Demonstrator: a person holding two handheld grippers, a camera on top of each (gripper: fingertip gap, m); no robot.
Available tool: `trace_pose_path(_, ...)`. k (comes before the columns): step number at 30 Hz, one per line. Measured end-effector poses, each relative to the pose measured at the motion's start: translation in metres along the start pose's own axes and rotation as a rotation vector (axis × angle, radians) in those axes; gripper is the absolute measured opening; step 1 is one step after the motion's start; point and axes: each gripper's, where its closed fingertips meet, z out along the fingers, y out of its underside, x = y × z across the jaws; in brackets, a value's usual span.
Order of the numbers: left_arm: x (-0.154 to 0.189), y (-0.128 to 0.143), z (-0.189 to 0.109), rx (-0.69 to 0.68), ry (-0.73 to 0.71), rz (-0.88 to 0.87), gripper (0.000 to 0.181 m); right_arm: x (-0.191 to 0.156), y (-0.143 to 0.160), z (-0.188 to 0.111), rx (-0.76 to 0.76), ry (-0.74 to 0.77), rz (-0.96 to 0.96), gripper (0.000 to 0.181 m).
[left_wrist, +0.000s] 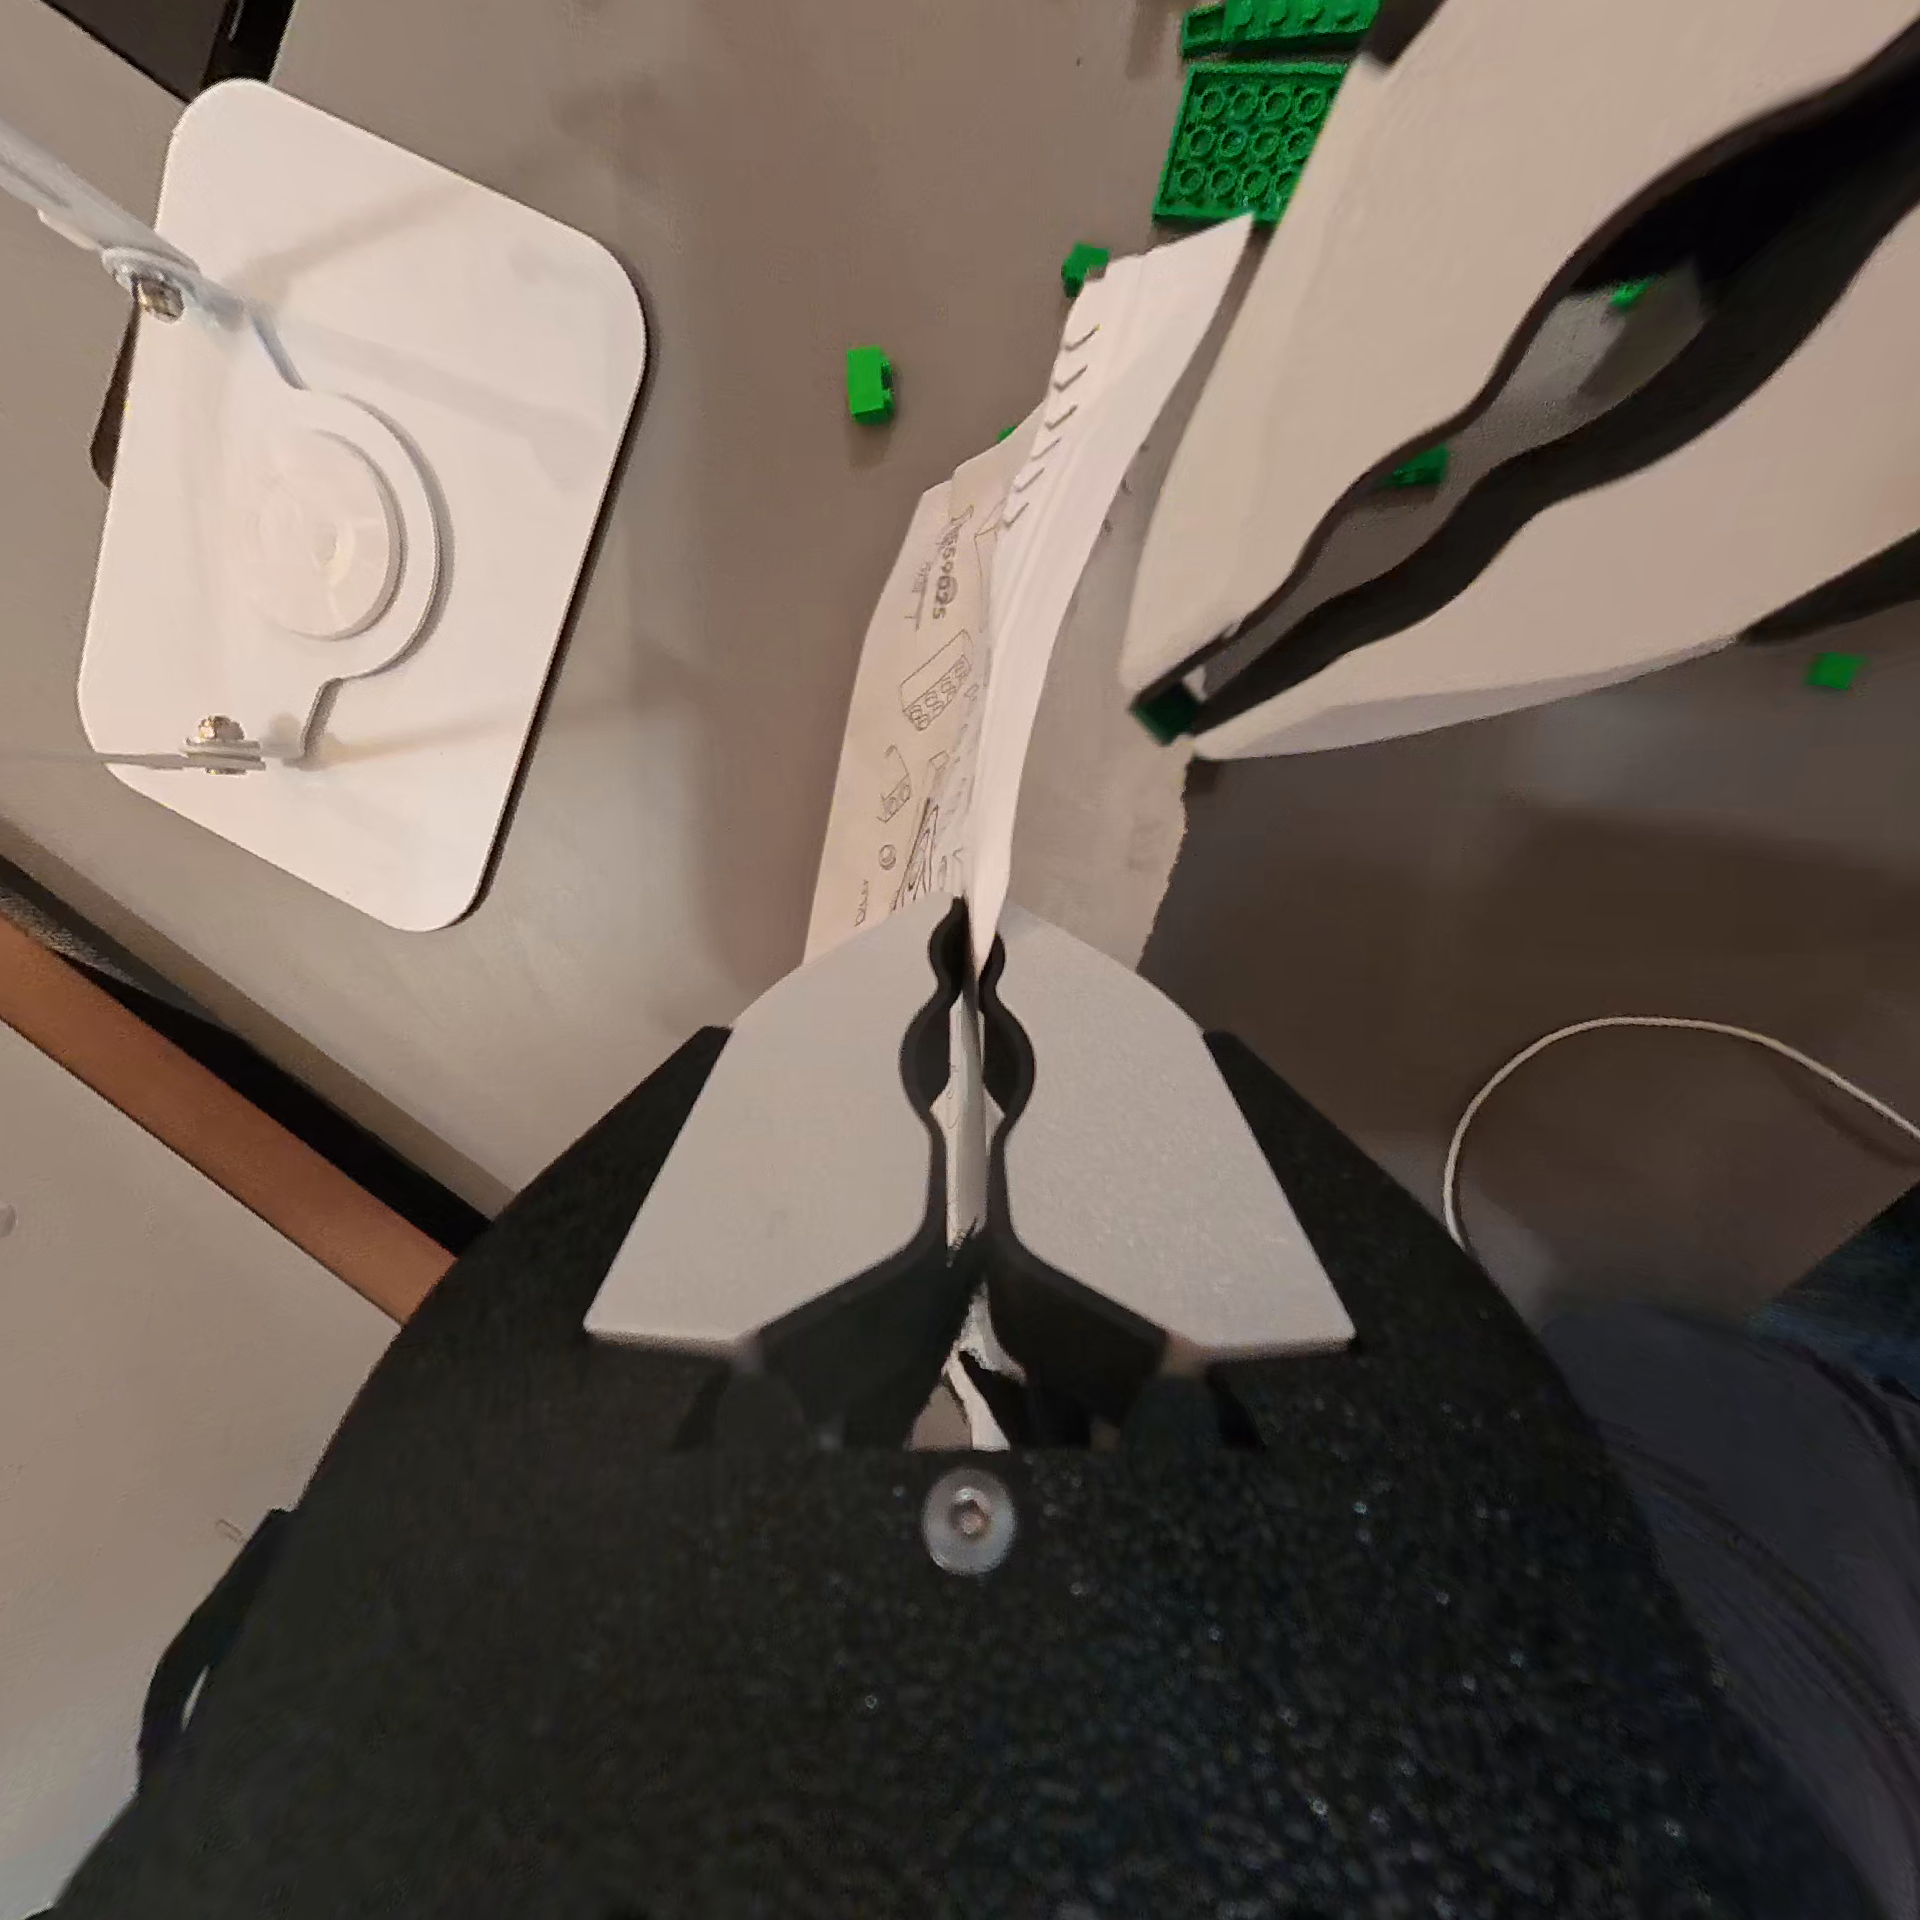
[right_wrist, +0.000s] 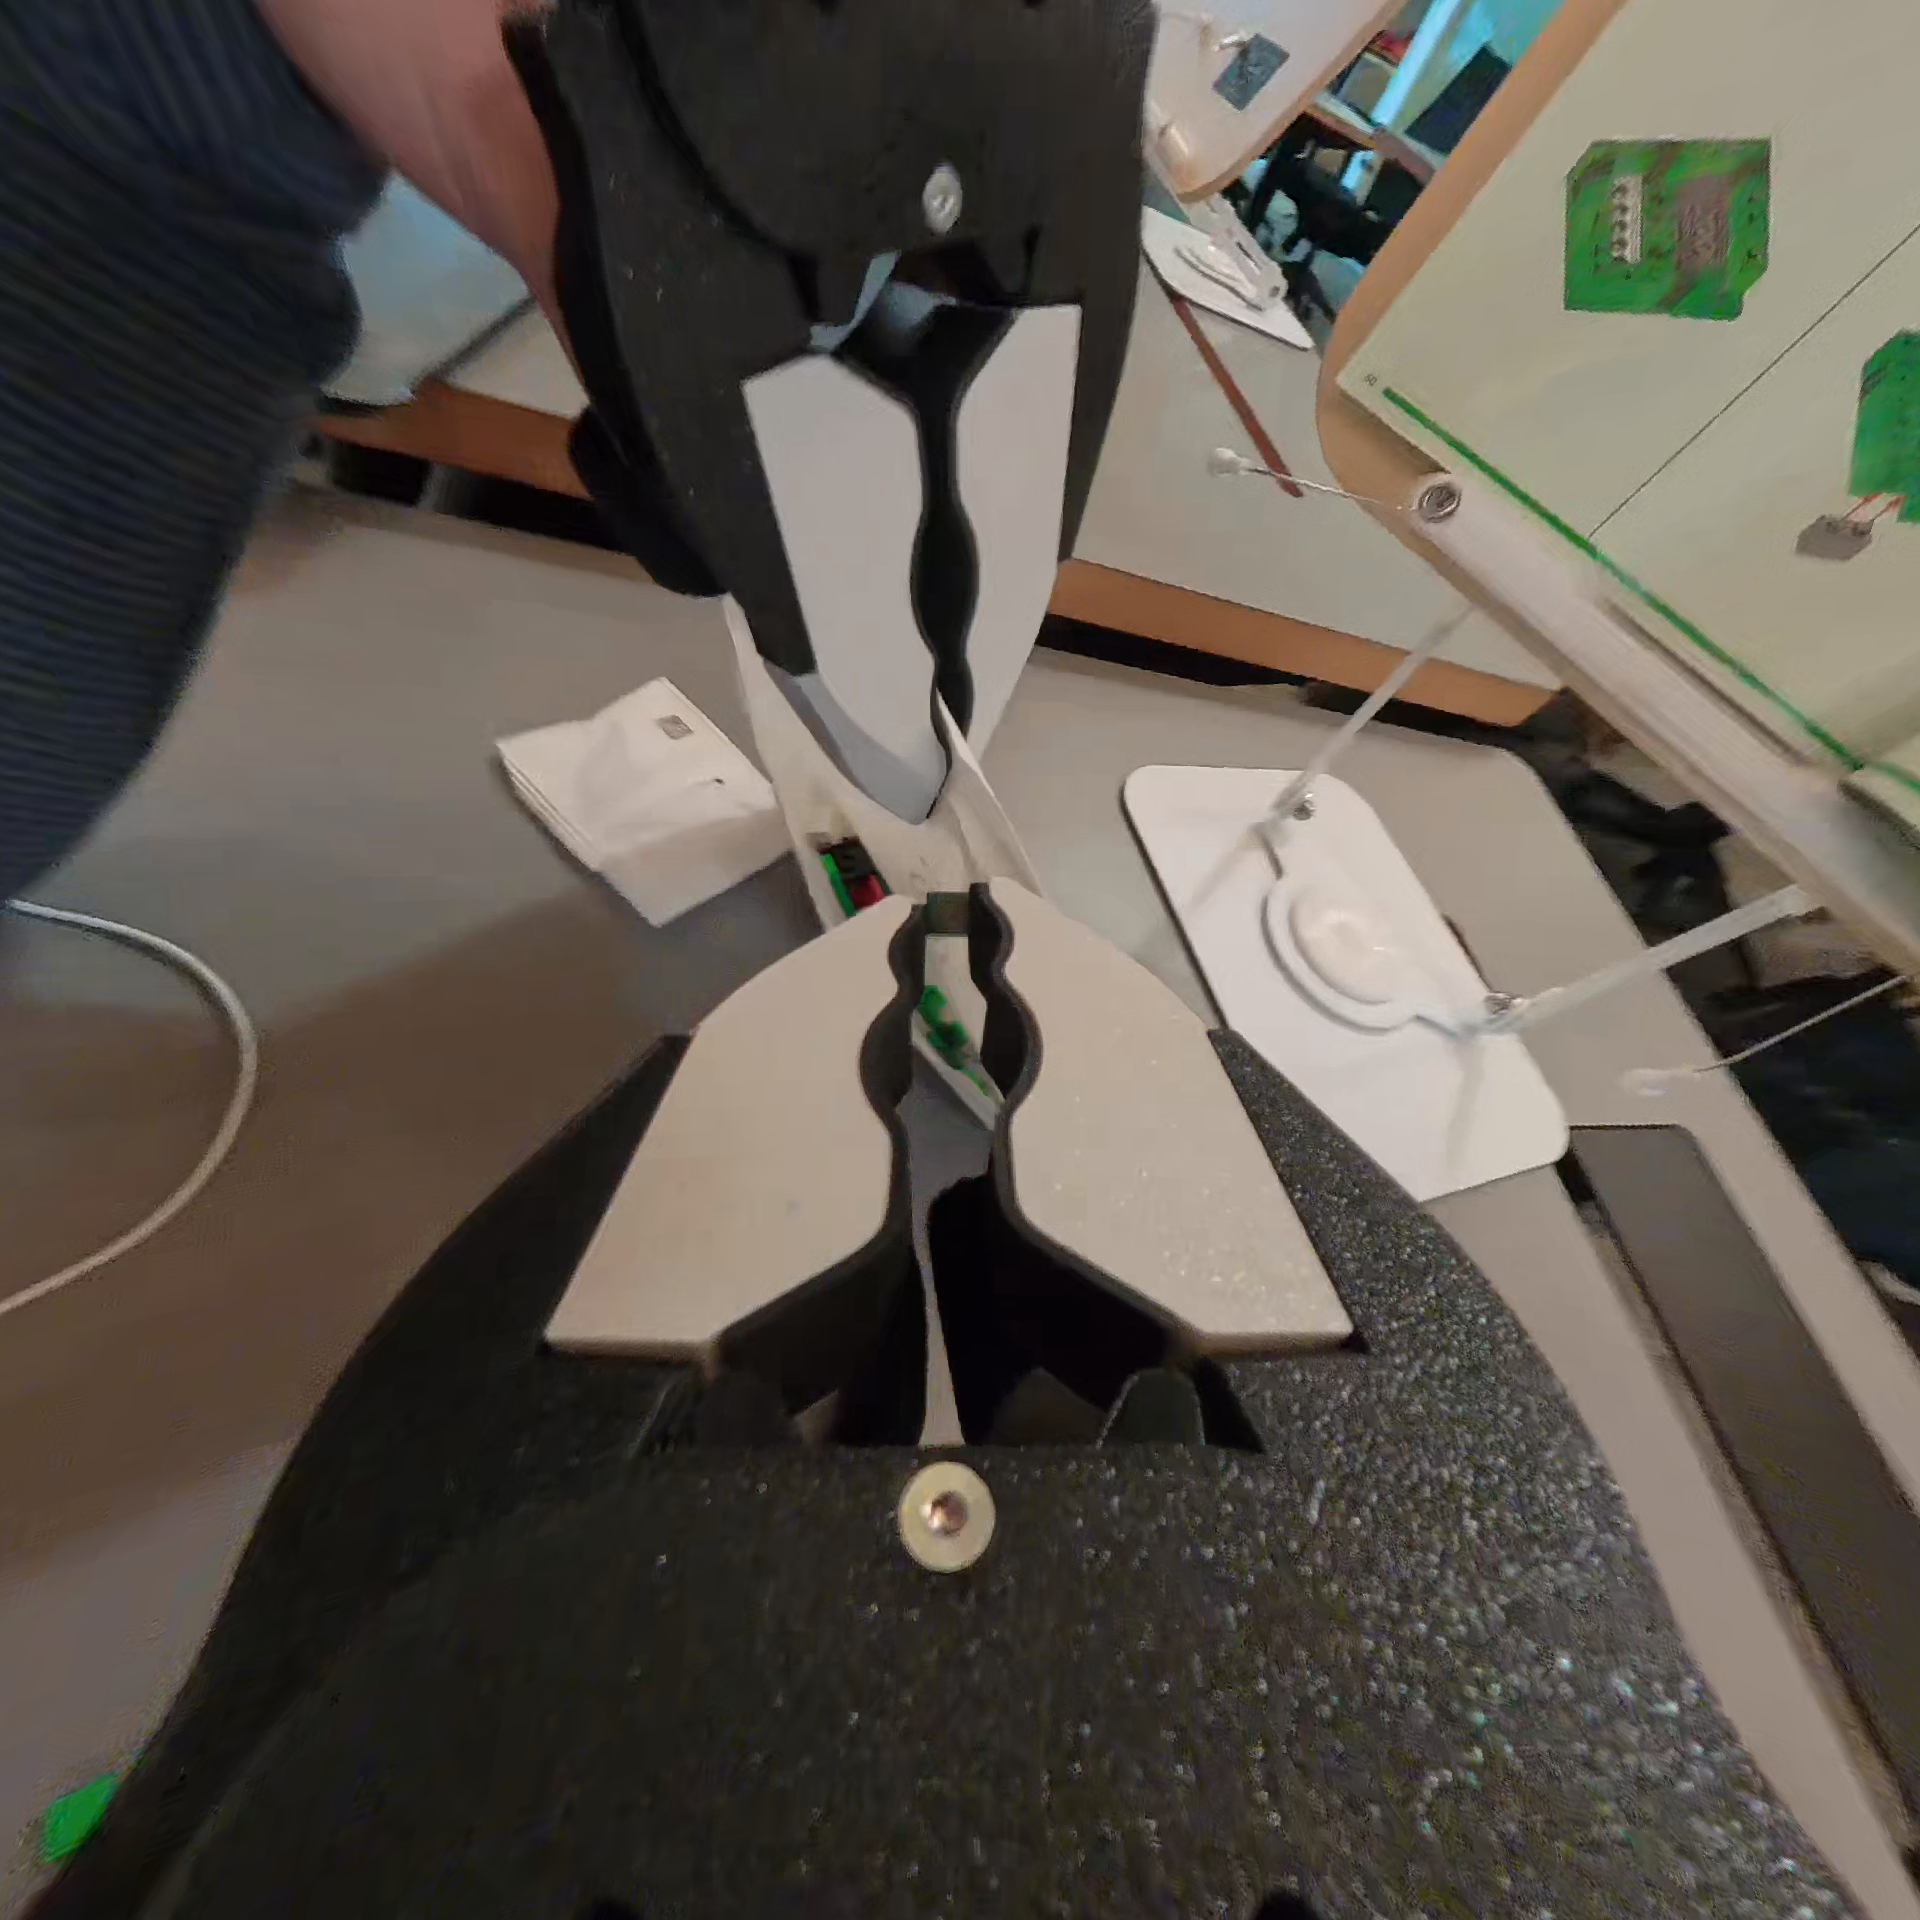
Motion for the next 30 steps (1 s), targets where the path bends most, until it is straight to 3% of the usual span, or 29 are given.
trace_pose_path(3,0.002,-0.002,0.000,-0.001,-0.002,0.012,0.000,-0.007,0.007,0.009,-0.043,0.006,-0.055,0.008)
trace_pose_path(6,0.003,-0.003,0.000,-0.003,-0.001,0.015,0.000,-0.008,0.011,0.013,-0.064,0.016,-0.067,0.020)
trace_pose_path(15,0.001,-0.002,0.000,-0.001,-0.002,0.008,0.000,-0.006,0.009,0.008,-0.067,0.019,-0.082,0.020)
trace_pose_path(24,0.000,-0.001,-0.002,0.017,0.002,0.010,0.000,0.011,-0.009,-0.041,-0.022,0.114,-0.103,0.015)
trace_pose_path(30,-0.001,0.001,-0.002,0.026,0.007,0.004,0.000,0.008,0.045,-0.074,-0.139,0.177,-0.030,0.005)
